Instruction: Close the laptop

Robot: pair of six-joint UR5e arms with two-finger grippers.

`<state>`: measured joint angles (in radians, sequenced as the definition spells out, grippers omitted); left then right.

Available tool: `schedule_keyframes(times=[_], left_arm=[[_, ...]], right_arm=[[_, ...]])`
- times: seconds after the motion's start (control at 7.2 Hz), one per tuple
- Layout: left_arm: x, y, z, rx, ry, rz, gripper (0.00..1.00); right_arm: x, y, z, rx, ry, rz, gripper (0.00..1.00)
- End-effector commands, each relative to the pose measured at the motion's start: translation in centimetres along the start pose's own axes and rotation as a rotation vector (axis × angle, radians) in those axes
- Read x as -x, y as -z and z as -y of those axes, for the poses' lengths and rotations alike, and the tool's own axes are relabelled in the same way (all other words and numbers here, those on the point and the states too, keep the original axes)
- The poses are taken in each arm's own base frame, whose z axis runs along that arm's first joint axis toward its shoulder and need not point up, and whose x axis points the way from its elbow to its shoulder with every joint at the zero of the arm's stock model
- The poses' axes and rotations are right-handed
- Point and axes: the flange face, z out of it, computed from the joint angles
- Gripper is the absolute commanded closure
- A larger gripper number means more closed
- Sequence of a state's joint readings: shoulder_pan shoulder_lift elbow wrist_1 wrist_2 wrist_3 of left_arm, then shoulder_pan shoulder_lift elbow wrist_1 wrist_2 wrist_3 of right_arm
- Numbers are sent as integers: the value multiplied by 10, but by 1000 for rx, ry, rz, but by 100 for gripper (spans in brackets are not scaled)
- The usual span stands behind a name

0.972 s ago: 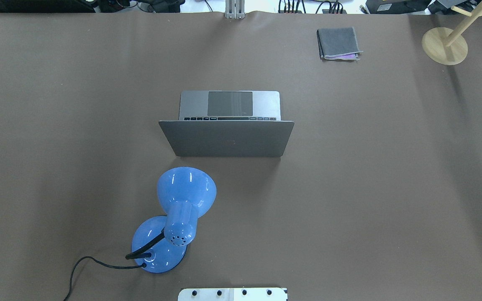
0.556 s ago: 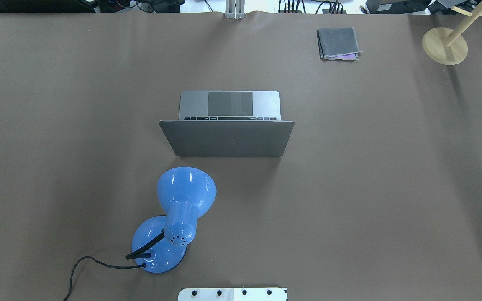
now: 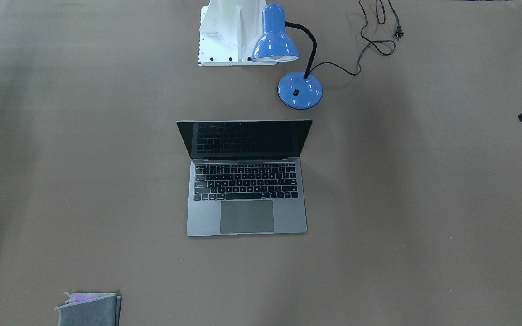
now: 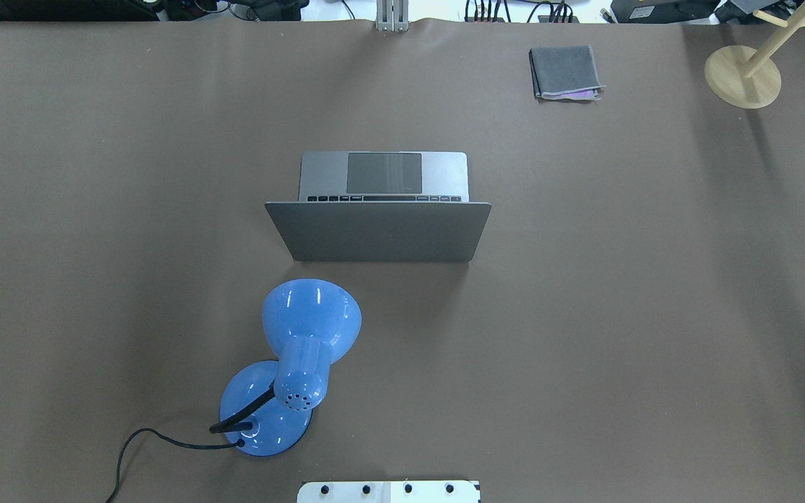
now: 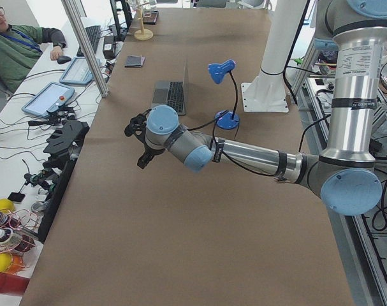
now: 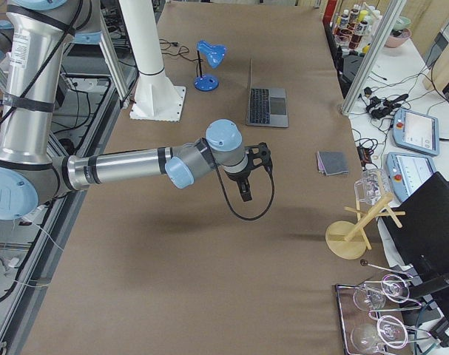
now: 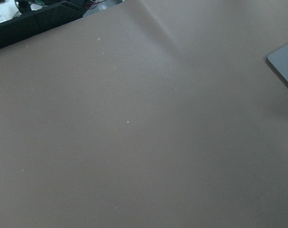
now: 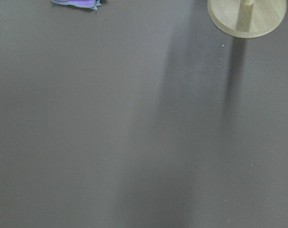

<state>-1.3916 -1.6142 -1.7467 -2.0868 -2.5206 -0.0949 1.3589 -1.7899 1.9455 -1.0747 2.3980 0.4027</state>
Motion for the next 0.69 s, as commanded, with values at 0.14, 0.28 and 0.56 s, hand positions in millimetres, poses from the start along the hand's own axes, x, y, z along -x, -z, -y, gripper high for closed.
schedule_keyframes(times=[0.14, 0.28, 0.56], left_arm=[[-74, -61, 42, 48, 73, -114, 16], [-107, -81, 48, 49, 127, -169, 48], [-176, -122, 39, 63, 238, -306, 100]], right_arm=[[101, -37, 16, 4, -151, 167, 37], [135, -43, 16, 30, -160, 206, 63], [207, -39, 1, 37, -229, 252, 100]])
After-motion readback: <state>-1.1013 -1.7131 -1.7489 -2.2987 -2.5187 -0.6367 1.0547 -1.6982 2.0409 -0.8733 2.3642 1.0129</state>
